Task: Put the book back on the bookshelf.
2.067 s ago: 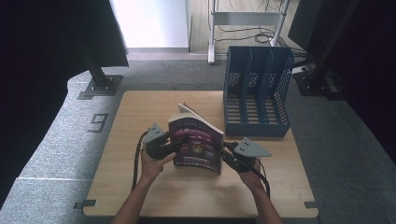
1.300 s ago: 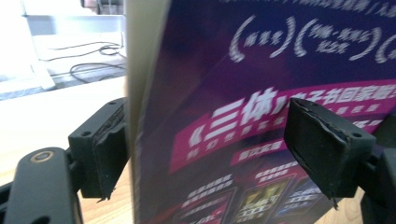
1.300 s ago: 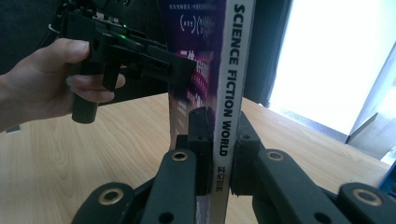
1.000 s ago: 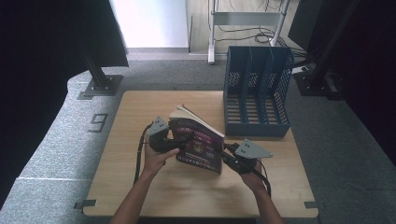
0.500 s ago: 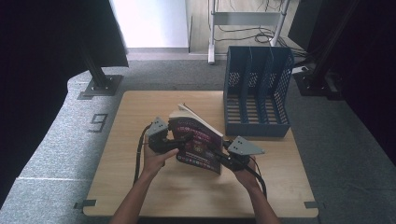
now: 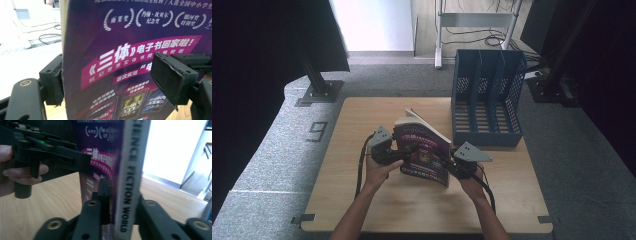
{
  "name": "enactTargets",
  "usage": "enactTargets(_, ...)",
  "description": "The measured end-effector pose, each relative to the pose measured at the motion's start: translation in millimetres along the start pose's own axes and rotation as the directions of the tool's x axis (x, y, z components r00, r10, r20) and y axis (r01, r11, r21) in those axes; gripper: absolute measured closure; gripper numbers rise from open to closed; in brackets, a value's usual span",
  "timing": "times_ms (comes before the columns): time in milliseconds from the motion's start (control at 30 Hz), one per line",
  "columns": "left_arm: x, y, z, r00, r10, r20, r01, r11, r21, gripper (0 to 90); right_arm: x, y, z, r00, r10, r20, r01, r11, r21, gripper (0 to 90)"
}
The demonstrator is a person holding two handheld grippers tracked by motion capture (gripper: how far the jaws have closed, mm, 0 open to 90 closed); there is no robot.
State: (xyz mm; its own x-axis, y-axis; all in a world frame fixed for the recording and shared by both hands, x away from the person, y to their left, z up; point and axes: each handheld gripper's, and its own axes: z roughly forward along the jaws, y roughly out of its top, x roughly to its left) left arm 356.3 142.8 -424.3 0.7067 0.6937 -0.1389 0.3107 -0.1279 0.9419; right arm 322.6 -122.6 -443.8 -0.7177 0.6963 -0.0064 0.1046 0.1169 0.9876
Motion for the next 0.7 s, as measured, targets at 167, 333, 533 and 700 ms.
enactTargets(167,0.0,0.4,-3.1,1.0000,0.002,0.002,-0.002,1.0000,-0.004,19.8,-0.2,0.6,-4.1,0.9999,-0.015,0.002,0.015,1.000,0.004,80.7)
enactTargets(333,2.5,1.6,-6.7,0.9999,-0.005,-0.009,0.005,0.9998,-0.017,19.4,-1.3,1.6,-12.1,0.9977,-0.060,-0.032,0.060,0.998,0.009,80.7)
enactTargets(533,3.4,2.3,-3.9,0.9999,-0.014,0.006,0.014,0.9998,-0.014,19.4,-2.8,0.7,-16.7,0.9959,-0.072,-0.054,0.072,0.997,0.006,79.8)
enactTargets(700,-3.5,2.6,1.8,0.9999,0.009,0.014,-0.009,0.9999,-0.005,19.5,-0.7,4.4,-19.5,0.9938,-0.086,-0.071,0.085,0.996,-0.026,74.1)
